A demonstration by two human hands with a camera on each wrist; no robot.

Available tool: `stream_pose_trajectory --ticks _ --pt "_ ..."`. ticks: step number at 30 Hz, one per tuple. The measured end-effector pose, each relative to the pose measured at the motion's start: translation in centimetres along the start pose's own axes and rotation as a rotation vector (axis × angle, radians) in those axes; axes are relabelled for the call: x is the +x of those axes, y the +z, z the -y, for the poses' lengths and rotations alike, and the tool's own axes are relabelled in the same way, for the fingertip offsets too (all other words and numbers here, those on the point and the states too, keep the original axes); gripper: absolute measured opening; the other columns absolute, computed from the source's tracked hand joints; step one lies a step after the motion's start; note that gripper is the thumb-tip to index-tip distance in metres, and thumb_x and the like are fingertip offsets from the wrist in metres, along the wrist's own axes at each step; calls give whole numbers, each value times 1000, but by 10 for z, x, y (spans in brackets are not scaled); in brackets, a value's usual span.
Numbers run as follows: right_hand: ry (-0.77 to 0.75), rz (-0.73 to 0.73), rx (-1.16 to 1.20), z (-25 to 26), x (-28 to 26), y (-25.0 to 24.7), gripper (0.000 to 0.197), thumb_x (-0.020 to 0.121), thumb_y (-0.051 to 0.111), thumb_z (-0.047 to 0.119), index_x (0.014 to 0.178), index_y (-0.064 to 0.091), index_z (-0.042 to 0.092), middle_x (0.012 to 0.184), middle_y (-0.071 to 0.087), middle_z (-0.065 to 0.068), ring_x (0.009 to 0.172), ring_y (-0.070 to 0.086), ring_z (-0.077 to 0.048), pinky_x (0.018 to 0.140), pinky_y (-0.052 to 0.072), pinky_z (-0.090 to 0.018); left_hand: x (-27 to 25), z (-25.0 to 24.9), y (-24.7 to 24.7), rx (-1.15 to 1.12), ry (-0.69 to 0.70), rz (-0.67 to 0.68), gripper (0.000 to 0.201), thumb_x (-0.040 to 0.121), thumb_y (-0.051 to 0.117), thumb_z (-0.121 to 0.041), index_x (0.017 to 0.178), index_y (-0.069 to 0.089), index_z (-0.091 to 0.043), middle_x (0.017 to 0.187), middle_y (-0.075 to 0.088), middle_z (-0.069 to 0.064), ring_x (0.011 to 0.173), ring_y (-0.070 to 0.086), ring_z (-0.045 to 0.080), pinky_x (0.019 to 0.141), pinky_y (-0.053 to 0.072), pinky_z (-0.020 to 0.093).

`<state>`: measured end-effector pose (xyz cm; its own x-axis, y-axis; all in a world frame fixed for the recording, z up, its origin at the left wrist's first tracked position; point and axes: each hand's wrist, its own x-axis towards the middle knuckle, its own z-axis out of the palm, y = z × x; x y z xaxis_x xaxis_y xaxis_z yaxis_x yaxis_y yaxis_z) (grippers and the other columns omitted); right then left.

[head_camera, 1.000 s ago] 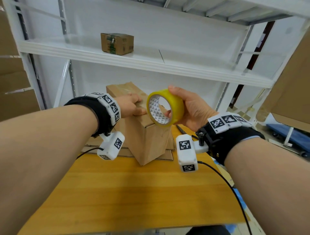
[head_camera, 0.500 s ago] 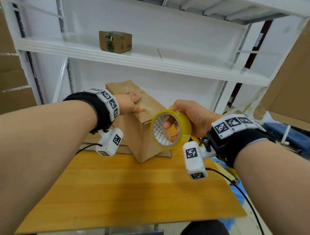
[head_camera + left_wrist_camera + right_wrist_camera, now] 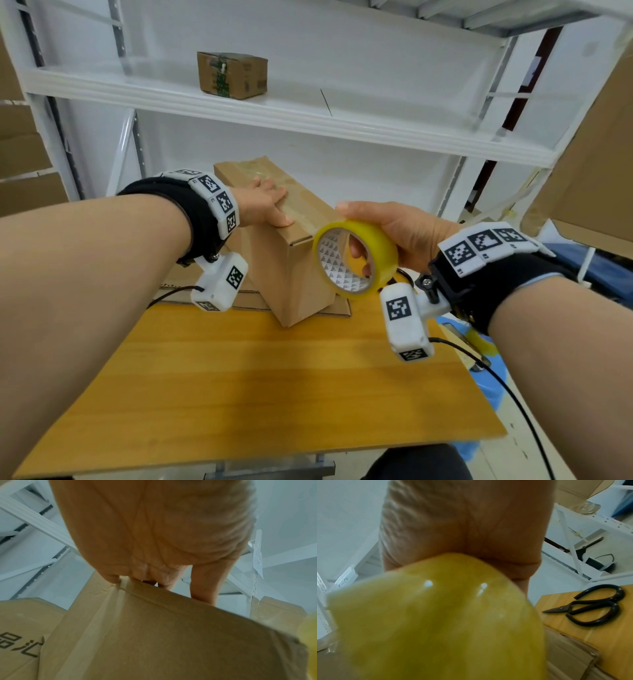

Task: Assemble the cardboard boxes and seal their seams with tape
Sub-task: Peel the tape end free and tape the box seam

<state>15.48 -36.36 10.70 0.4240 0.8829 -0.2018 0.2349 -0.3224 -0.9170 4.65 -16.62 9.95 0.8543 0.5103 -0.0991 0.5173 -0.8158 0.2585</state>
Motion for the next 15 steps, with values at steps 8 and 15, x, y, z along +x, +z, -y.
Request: stream_pose_trajectory --ticks 8,15 --pt "-60 -24 -79 17 -5 -10 41 73 71 47 81 70 7 70 71 -9 60 66 -20 67 57 -31 -3 -4 -2 62 7 2 72 99 43 -39 154 5 -14 161 -3 10 148 -7 27 118 4 46" --pt "80 -1 -207 -9 -10 -5 39 84 69 44 79 68 5 70 71 -8 57 66 -17 66 52 -31 -10 -7 -5 102 -18 3 69 100 43 -36 154 6 -14 161 -2 10 148 -2 28 118 8 44"
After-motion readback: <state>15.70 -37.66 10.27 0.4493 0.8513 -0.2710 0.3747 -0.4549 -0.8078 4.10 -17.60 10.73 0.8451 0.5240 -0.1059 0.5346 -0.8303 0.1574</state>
